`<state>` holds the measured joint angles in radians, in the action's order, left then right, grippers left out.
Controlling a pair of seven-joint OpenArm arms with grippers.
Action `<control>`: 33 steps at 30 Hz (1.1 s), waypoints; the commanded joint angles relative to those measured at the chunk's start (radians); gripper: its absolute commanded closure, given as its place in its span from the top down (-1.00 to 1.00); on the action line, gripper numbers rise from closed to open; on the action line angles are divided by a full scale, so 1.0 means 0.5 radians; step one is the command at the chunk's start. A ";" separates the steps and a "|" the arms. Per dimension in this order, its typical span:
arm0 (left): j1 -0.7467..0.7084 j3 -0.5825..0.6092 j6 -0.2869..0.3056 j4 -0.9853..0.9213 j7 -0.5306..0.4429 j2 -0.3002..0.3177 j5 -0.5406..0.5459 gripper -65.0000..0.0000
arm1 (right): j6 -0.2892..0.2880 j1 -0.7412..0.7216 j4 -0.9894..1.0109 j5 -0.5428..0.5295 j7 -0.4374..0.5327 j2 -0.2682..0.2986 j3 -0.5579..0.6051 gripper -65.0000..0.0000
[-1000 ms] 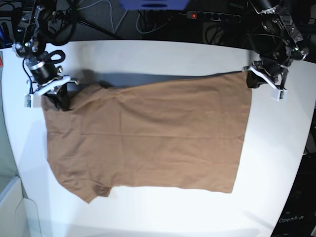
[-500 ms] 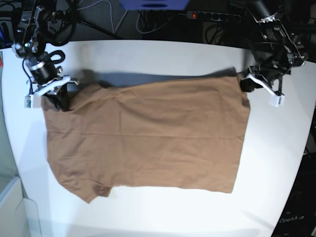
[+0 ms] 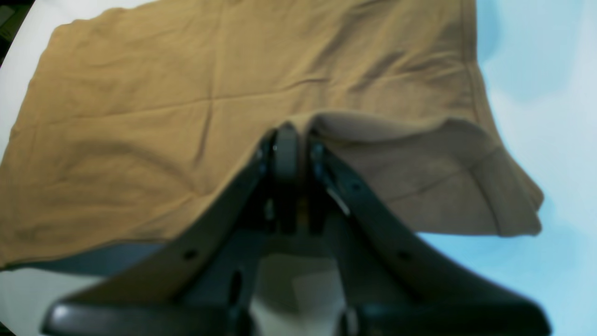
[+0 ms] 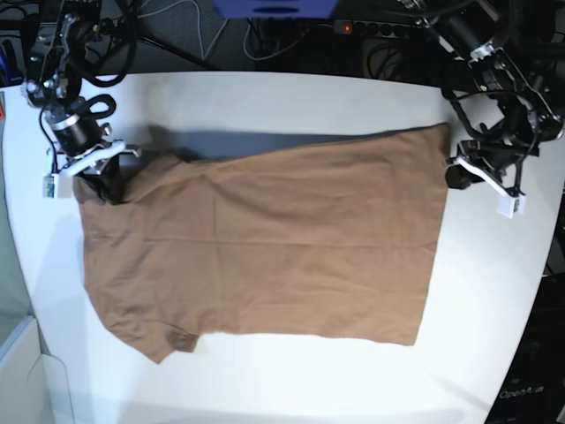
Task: Fold the T-shirt properly
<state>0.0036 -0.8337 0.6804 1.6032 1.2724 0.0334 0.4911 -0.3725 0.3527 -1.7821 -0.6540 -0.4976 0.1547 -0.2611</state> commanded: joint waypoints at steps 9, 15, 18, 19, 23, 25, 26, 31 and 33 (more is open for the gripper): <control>-0.067 0.113 -0.070 0.042 0.077 0.094 0.044 -0.88 | -0.014 -0.023 -0.031 -0.031 0.055 0.027 -0.007 -0.98; -0.356 0.101 0.036 0.042 0.080 0.226 0.056 -0.33 | -0.014 -0.019 -0.031 -0.031 0.055 0.027 -0.007 -0.98; -0.414 0.055 0.036 0.042 0.028 0.239 0.047 -0.13 | -0.014 -0.016 -0.031 -0.031 0.055 0.027 -0.007 -0.98; -0.417 0.027 0.036 0.042 0.019 0.232 0.044 -0.10 | -0.014 -0.013 -0.031 -0.031 0.055 0.027 -0.007 -0.98; -0.395 0.015 0.036 -0.050 0.019 0.229 0.041 -0.09 | -0.014 -0.010 -0.031 -0.031 0.055 0.027 -0.004 -0.98; -0.334 0.018 0.036 -0.167 0.019 0.229 0.041 -0.09 | -0.014 -0.010 -0.031 -0.031 0.055 0.027 0.014 -0.98; -0.306 0.018 0.036 -0.240 0.019 0.236 0.041 -0.09 | -0.014 -0.010 -0.031 -0.031 0.055 0.030 0.030 -0.98; -0.239 0.021 0.036 -0.455 0.019 0.242 0.041 -0.09 | -0.014 -0.010 -0.031 -0.031 0.055 0.054 0.082 -0.98; -0.239 0.092 0.036 -0.471 0.019 0.245 0.041 -0.09 | -0.014 -0.010 -0.031 -0.031 0.055 0.057 0.088 -0.98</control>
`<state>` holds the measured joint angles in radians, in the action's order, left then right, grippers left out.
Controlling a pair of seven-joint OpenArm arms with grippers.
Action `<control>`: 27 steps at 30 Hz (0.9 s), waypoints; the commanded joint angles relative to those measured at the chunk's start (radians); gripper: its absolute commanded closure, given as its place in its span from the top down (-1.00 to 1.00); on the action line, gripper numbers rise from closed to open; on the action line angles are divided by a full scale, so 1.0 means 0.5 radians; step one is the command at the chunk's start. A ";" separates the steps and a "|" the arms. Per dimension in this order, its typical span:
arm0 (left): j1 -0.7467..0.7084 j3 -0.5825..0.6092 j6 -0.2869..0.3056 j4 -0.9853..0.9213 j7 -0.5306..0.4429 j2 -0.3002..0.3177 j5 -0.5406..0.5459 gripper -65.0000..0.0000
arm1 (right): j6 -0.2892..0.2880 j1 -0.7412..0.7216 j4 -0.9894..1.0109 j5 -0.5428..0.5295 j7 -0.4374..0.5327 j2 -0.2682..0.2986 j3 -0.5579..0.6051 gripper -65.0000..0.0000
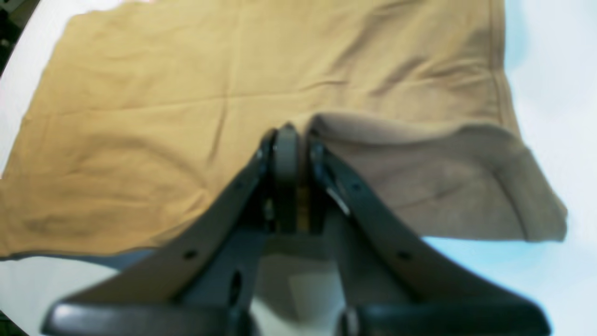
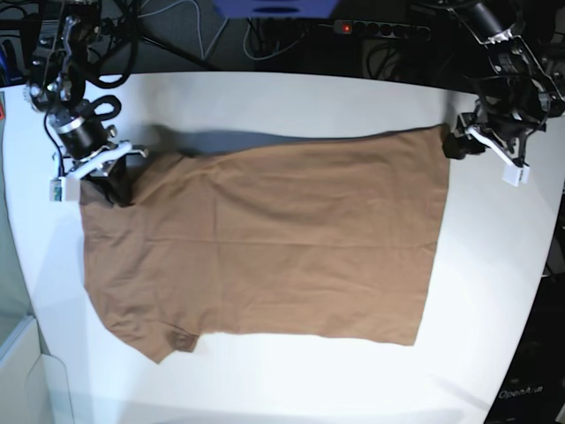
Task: Fold the T-shirt properly
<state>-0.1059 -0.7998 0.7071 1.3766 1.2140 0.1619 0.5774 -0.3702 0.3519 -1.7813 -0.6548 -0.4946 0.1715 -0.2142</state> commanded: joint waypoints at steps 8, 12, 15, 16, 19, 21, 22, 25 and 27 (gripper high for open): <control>-0.091 0.285 -0.018 -0.020 0.151 0.003 -0.125 -0.09 | -0.019 -0.018 -0.032 -0.030 0.049 0.024 -0.006 -0.98; -0.124 0.321 -0.018 -0.020 0.154 0.003 -0.131 -0.09 | -0.019 -0.024 -0.032 -0.030 0.049 0.024 -0.006 -0.98; -0.134 0.321 -0.018 -0.020 0.154 0.003 -0.131 -0.10 | -0.019 -0.027 -0.032 -0.030 0.049 0.024 -0.006 -0.98; -0.134 0.321 -0.018 -0.020 0.154 0.003 -0.131 -0.11 | -0.019 -0.027 -0.032 -0.030 0.049 0.024 -0.006 -0.98; -0.127 0.321 -0.018 -0.020 0.151 0.003 -0.131 -0.39 | -0.019 -0.027 -0.032 -0.030 0.049 0.024 -0.003 -0.98; -0.112 0.318 -0.018 -0.020 0.151 0.003 -0.131 -0.79 | -0.019 -0.027 -0.032 -0.030 0.049 0.024 -0.003 -0.98; -0.112 0.315 -0.018 -0.020 0.151 0.000 -0.128 -0.94 | -0.019 -0.027 -0.032 -0.030 0.049 0.024 -0.003 -0.98; -0.063 0.312 -0.018 -0.020 0.154 0.000 -0.119 -0.89 | -0.019 -0.027 -0.032 -0.030 0.049 0.024 -0.003 -0.98; -0.057 0.306 -0.018 -0.017 0.154 0.000 -0.116 -0.89 | -0.019 -0.027 -0.032 -0.030 0.049 0.024 -0.003 -0.98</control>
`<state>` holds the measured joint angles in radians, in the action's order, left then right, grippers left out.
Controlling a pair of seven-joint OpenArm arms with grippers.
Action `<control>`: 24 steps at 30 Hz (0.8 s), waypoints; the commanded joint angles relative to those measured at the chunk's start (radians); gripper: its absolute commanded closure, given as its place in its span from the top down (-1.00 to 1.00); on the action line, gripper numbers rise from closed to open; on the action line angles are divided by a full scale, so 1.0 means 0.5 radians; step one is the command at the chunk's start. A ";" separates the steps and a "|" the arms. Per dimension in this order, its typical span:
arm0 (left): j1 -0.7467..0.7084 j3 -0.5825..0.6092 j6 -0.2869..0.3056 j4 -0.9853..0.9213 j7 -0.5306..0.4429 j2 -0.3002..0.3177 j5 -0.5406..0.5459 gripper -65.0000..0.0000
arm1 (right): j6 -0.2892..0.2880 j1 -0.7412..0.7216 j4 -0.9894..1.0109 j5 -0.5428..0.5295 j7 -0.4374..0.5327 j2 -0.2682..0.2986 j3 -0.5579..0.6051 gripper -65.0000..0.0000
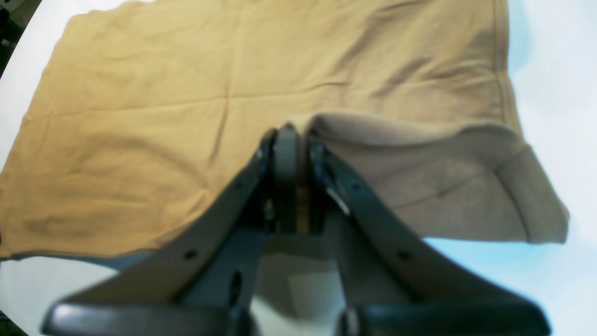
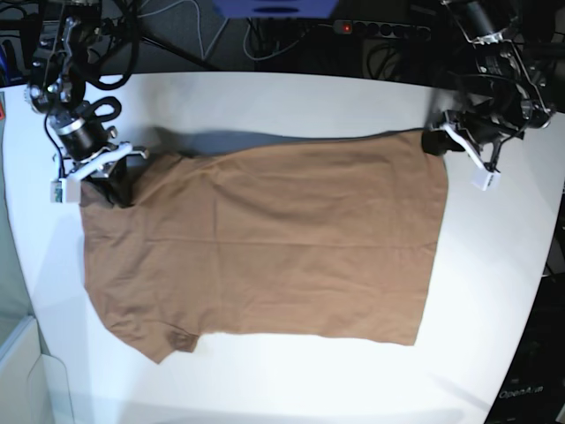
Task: Fold the T-shirt properly
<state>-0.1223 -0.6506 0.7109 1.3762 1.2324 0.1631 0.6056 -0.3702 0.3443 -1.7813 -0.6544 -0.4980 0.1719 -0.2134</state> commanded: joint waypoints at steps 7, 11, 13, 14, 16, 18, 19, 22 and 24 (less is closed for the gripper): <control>0.093 -0.133 -0.025 0.002 0.200 -0.030 -0.169 -0.89 | -0.019 -0.015 -0.032 -0.028 0.055 0.051 -0.004 -0.98; 0.234 -0.219 -0.025 0.002 0.268 -0.064 -0.169 -0.89 | -0.019 -0.052 -0.032 -0.028 0.055 0.066 -0.004 -0.98; 0.307 -0.232 -0.025 0.002 0.293 -0.064 -0.172 -0.89 | -0.019 -0.070 -0.032 -0.028 0.055 0.069 -0.004 -0.98; 0.347 -0.232 -0.025 0.002 0.299 -0.064 -0.175 -0.89 | -0.019 -0.073 -0.032 -0.028 0.055 0.078 -0.004 -0.98; 0.409 -0.232 -0.025 0.002 0.317 -0.067 -0.175 -0.89 | -0.019 -0.104 -0.032 -0.028 0.055 0.106 -0.004 -0.98; 0.492 -0.232 -0.025 -0.010 0.328 -0.067 -0.175 -0.89 | -0.019 -0.125 -0.029 -0.028 0.055 0.109 -0.004 -0.98; 0.531 -0.232 -0.025 -0.020 0.328 -0.067 -0.185 -0.90 | -0.019 -0.129 -0.029 -0.028 0.055 0.109 -0.004 -0.98; 0.614 -0.232 -0.025 -0.023 0.328 -0.113 -0.188 -0.90 | -0.019 -0.150 -0.029 -0.028 0.055 0.112 -0.004 -0.98; 0.654 -0.232 -0.025 -0.023 0.328 -0.144 -0.188 -0.90 | -0.019 -0.162 0.001 -0.028 0.055 0.112 -0.004 -0.98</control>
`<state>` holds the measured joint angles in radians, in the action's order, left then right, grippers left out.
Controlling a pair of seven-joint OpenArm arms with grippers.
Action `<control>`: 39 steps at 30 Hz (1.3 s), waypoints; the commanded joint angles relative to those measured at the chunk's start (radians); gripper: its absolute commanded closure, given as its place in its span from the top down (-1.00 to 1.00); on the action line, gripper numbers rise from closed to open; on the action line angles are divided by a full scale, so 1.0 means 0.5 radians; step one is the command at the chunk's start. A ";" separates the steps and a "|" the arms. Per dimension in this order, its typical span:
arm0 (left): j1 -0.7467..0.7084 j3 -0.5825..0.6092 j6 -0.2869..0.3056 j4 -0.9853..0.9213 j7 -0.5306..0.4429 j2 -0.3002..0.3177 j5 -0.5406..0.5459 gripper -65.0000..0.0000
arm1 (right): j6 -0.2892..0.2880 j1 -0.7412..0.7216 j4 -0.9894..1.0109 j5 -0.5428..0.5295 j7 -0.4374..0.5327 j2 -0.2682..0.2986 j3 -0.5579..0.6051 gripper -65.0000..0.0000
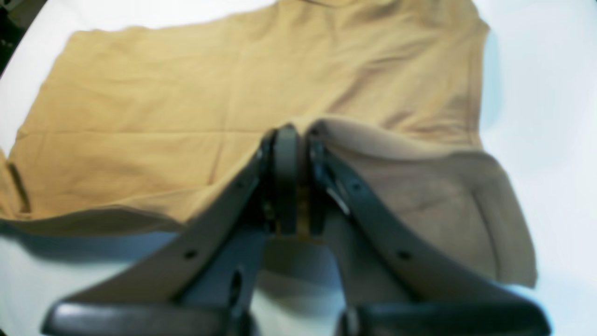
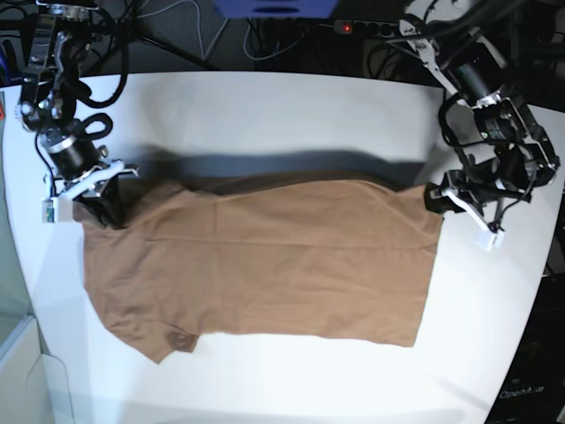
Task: Fold the T-shirt properly
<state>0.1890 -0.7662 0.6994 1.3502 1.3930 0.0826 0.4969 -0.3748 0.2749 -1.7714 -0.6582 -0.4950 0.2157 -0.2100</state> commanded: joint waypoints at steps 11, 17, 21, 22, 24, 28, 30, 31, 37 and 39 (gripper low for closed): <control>0.228 -0.004 -0.210 0.029 -0.056 -0.084 0.045 -0.90 | -0.010 -0.192 0.224 -0.020 0.052 0.119 0.075 -0.98; 0.253 -0.007 -0.320 0.029 -0.142 -0.078 0.045 -0.90 | -0.010 -0.324 0.267 0.173 0.049 0.107 0.130 -0.98; 0.256 -0.007 -0.360 0.029 -0.228 -0.038 0.045 -0.90 | -0.022 -0.392 0.285 0.345 0.049 0.046 0.145 -0.98; 0.259 -0.007 -0.360 0.029 -0.250 -0.035 0.045 -0.90 | -0.022 -0.395 0.291 0.376 0.049 0.043 0.145 -0.98; 0.289 -0.007 -0.360 0.026 -0.274 -0.010 0.042 -0.90 | -0.022 -0.419 0.313 0.425 0.062 0.037 0.145 -0.98; 0.332 -0.007 -0.360 -0.121 -0.302 0.063 0.045 -0.90 | -0.022 -0.505 0.426 0.443 0.065 0.040 0.155 -0.99; 0.348 -0.007 -0.360 -0.176 -0.351 0.079 0.045 -0.90 | -0.022 -0.542 0.473 0.443 0.065 0.046 0.155 -0.99; 0.354 -0.007 -0.360 -0.210 -0.382 0.082 0.045 -0.90 | -0.022 -0.557 0.485 0.443 0.065 0.046 0.155 -0.99; 0.391 0.000 -0.360 -0.361 -0.464 0.085 0.045 -0.90 | -0.025 -0.640 0.537 0.446 0.065 0.052 0.158 -0.99; 0.437 0.000 -0.360 -0.397 -0.464 0.085 0.045 -0.90 | -0.025 -0.653 0.537 0.446 0.065 0.067 0.158 -0.99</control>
<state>0.3725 -0.7696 0.5156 1.1339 1.1786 0.1135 0.4931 -0.3855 -0.0315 -1.4853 -0.4244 -0.4942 0.2337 -0.1265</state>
